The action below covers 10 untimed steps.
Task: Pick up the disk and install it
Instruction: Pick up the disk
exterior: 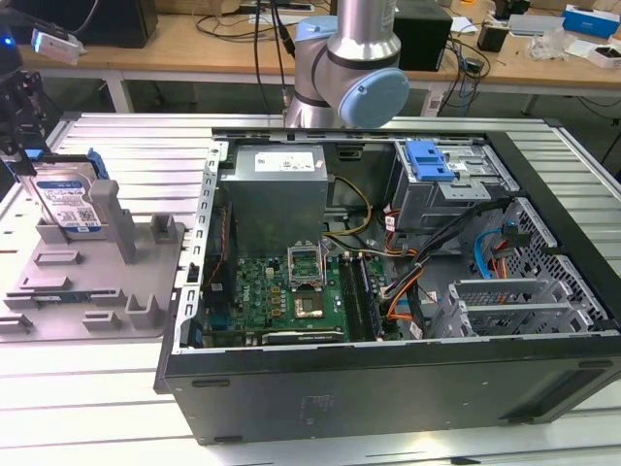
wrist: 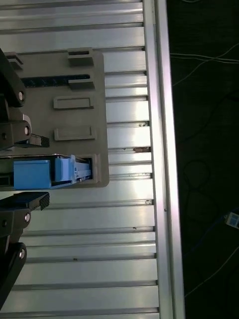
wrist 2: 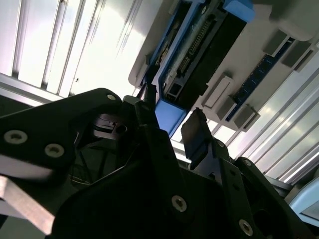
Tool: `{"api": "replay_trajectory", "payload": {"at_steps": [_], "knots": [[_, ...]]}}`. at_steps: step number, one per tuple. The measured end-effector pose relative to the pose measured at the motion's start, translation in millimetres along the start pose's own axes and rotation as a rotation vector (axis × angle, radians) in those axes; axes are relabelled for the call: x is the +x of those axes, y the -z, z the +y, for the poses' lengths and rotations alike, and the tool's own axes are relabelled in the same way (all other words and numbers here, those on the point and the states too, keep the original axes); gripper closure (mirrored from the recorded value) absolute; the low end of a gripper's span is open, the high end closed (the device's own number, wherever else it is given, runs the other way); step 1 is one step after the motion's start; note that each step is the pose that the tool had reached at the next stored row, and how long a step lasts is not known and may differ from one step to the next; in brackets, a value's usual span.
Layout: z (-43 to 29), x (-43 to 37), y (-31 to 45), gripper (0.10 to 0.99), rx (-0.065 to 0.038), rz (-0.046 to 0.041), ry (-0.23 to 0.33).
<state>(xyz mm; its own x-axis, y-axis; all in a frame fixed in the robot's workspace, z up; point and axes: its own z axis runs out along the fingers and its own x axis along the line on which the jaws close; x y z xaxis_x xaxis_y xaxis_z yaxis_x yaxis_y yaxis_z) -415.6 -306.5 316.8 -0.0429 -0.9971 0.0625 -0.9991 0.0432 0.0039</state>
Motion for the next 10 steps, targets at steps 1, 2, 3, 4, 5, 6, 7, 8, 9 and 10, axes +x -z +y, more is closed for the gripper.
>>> {"api": "replay_trajectory", "payload": {"at_steps": [1,2,3,4,5,6,7,8,9,10], "knots": [[0.0,0.0,-0.5,0.604,0.000,0.0003,0.001],[0.0,-0.1,-0.9,0.604,0.000,0.0007,0.002],[0.0,-0.1,-1.5,0.604,0.000,0.0011,0.004],[0.0,-0.3,-1.9,0.604,0.000,0.0014,0.006],[0.0,-0.4,-2.2,0.604,0.000,0.0015,0.007],[0.1,-0.7,-2.5,0.604,0.001,0.0016,0.008],[0.1,-1.1,-2.8,0.604,0.001,0.0017,0.010],[0.1,-1.7,-3.3,0.604,0.001,0.0017,0.012],[0.1,-1.9,-3.6,0.604,0.001,0.0018,0.014],[0.0,-2.0,-3.8,0.604,0.001,0.0019,0.015]]}}
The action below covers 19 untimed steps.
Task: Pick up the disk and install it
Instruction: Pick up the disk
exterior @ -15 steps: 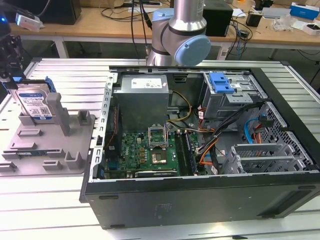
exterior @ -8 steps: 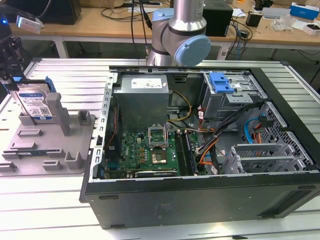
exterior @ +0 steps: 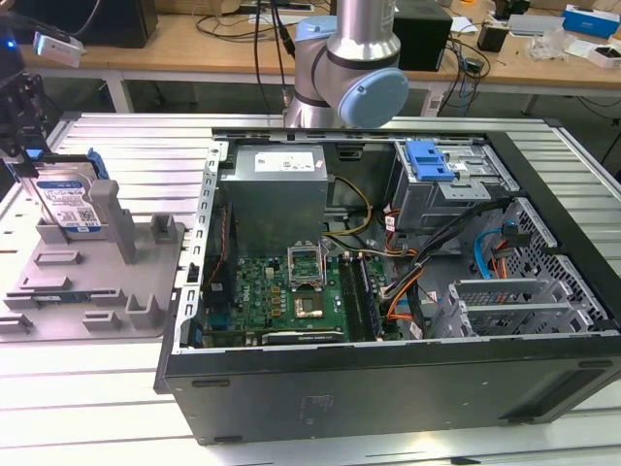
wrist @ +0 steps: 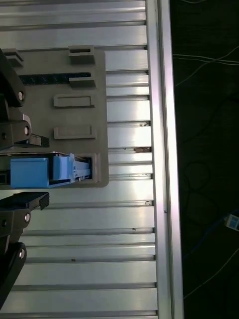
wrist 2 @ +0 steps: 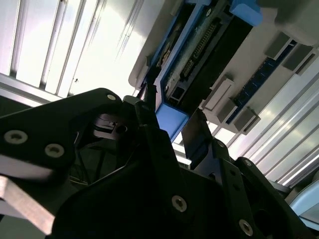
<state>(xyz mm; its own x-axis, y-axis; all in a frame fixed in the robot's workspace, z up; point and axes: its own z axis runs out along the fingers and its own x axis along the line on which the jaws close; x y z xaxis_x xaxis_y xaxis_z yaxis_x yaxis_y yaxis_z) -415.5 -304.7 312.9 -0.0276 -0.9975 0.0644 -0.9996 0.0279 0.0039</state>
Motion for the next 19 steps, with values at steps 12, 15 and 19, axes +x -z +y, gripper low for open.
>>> {"api": "replay_trajectory", "payload": {"at_steps": [12,15,19], "knots": [[2.0,-0.5,-6.4,0.604,0.001,0.0014,0.022],[2.0,-0.6,-8.3,0.620,0.002,0.0047,0.025],[2.0,-0.6,-9.7,0.690,0.002,0.0066,0.026]]}}
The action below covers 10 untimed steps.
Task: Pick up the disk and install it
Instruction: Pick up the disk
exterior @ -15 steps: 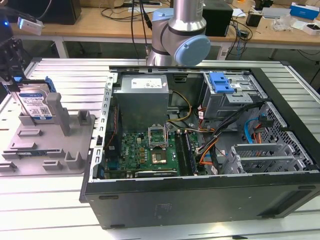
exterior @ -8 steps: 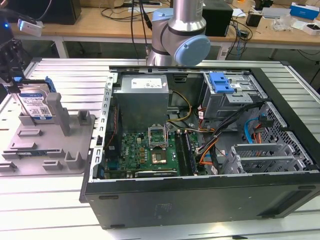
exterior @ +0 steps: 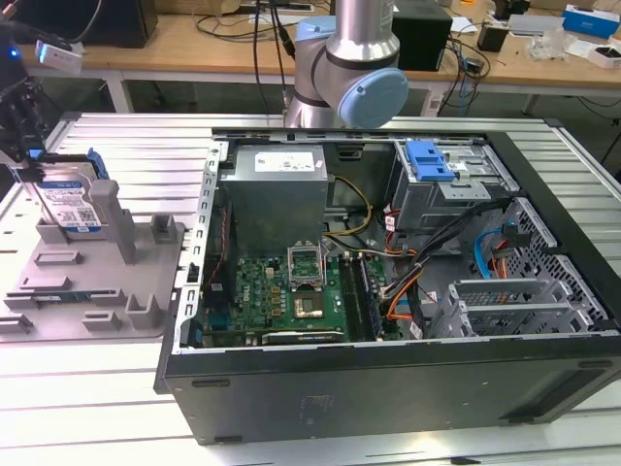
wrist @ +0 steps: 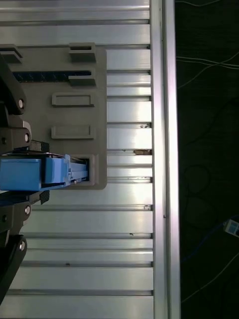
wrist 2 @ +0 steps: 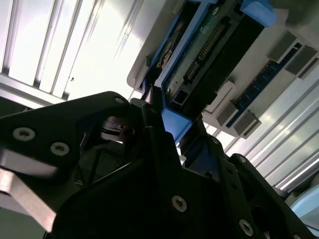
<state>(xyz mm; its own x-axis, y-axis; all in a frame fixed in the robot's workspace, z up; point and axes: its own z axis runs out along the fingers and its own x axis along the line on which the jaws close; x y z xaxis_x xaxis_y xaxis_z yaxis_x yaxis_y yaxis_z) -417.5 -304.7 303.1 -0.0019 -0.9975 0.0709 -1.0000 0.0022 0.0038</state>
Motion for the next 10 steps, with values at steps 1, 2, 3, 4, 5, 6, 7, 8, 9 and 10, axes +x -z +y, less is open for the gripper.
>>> {"api": "replay_trajectory", "payload": {"at_steps": [1,2,3,4,5,6,7,8,9,10], "knots": [[0.0,0.0,-0.2,0.690,0.000,0.0002,0.000],[0.0,0.0,-0.3,0.690,0.000,0.0002,0.000],[0.0,-0.1,-0.6,0.690,0.000,0.0002,0.001],[0.0,-0.1,-0.7,0.690,0.000,0.0002,0.001],[0.0,-0.1,-1.5,0.690,0.000,0.0002,0.001],[0.0,-0.1,-1.6,0.690,0.000,0.0002,0.001],[0.0,-0.1,-1.6,0.690,0.000,0.0002,0.001],[0.0,-0.1,-1.6,0.690,0.000,0.0002,0.001],[0.0,-0.1,-1.7,0.706,0.000,0.0002,0.001],[0.0,-0.1,-1.7,0.706,0.000,0.0002,0.001]]}}
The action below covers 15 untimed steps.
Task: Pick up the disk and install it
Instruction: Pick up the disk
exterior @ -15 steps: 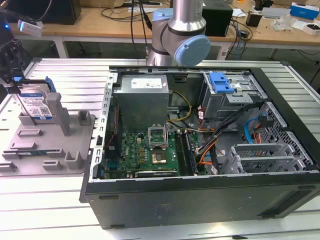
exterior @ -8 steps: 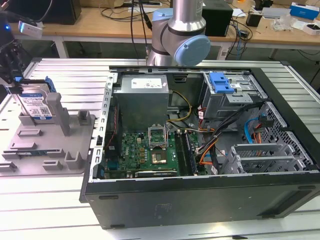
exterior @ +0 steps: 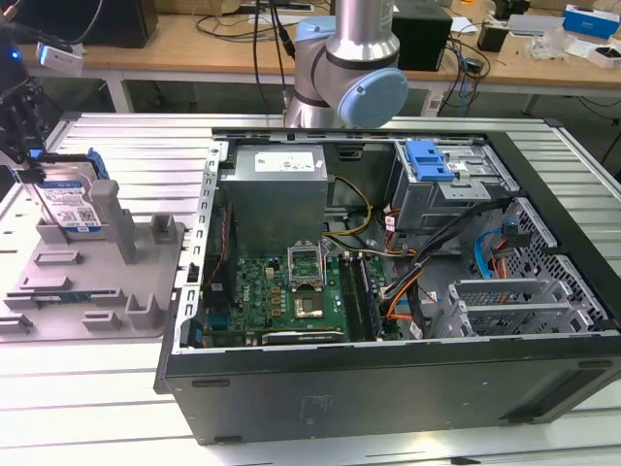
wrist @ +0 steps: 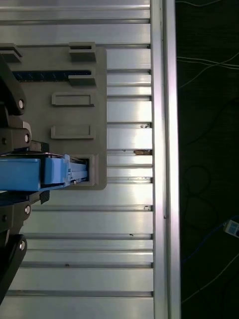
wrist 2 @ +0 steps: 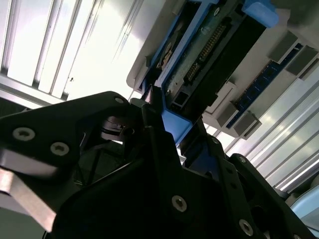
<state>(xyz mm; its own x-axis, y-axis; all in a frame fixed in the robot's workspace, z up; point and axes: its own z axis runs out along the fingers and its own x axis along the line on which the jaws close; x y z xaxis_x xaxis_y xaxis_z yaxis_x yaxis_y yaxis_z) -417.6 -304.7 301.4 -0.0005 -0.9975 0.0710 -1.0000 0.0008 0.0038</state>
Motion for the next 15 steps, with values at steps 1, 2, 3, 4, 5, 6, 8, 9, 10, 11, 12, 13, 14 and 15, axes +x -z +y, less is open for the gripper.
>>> {"api": "replay_trajectory", "payload": {"at_steps": [1,2,3,4,5,6,8,9,10,11,12,13,14,15], "knots": [[0.0,0.0,0.0,0.706,0.000,0.0001,0.000],[0.0,0.1,-0.1,0.718,0.000,0.0002,0.000],[0.0,0.1,-0.1,0.718,0.000,0.0002,0.000],[0.0,0.1,-0.1,0.718,0.000,0.0002,0.000],[0.0,0.1,-0.1,0.718,0.000,0.0002,0.000],[0.0,0.1,-0.2,0.718,0.000,0.0002,0.000],[0.0,0.1,-0.2,0.718,0.000,0.0003,0.000],[0.0,0.1,-0.2,0.718,0.000,0.0002,0.000],[0.0,0.1,-0.2,0.718,0.000,0.0002,0.000],[0.0,0.1,-0.2,0.718,0.000,0.0002,0.000],[-0.1,0.8,-0.4,0.718,0.000,0.0001,0.000],[0.0,2.0,-0.4,0.718,0.000,0.0002,0.000],[0.0,3.1,-0.5,0.718,0.000,0.0002,0.000],[-0.1,3.9,-0.5,0.718,0.000,0.0000,0.000]]}}
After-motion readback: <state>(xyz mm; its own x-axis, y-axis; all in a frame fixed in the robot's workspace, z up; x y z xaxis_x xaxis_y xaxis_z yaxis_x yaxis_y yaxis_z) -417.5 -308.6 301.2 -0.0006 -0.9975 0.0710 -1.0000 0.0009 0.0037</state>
